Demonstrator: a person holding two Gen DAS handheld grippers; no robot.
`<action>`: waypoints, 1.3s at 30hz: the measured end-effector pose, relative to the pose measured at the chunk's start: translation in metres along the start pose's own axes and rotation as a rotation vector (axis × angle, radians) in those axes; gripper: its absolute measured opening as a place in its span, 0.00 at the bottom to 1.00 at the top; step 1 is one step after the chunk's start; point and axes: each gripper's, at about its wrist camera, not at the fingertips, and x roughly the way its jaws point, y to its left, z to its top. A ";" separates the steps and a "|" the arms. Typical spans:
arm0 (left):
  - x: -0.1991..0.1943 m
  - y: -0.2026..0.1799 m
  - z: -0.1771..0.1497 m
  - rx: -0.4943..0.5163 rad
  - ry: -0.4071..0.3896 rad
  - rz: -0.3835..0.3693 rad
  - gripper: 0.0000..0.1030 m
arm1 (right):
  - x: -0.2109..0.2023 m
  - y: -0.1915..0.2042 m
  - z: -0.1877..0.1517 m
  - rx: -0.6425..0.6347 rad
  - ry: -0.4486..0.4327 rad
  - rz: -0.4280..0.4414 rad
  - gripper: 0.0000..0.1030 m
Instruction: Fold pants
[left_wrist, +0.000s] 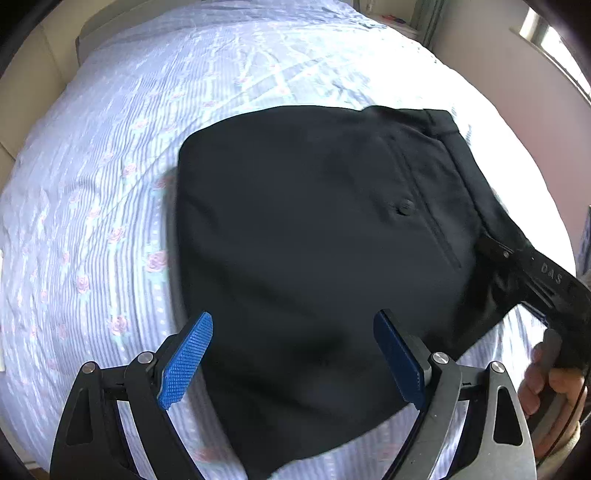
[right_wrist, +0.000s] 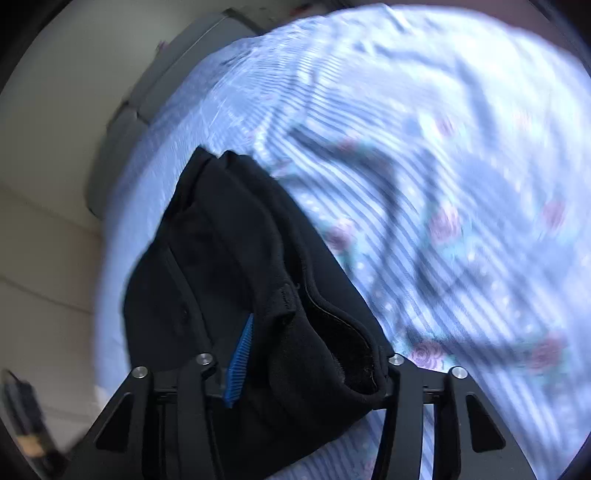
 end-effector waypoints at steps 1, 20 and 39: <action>0.002 0.006 0.001 -0.010 0.006 -0.007 0.87 | -0.002 0.009 0.000 -0.029 -0.004 -0.039 0.43; 0.050 0.141 0.017 -0.277 0.051 -0.447 0.76 | 0.007 0.040 -0.003 -0.138 0.010 -0.275 0.41; 0.096 0.121 0.062 -0.257 0.078 -0.784 0.57 | 0.028 0.037 0.009 -0.072 0.010 -0.241 0.43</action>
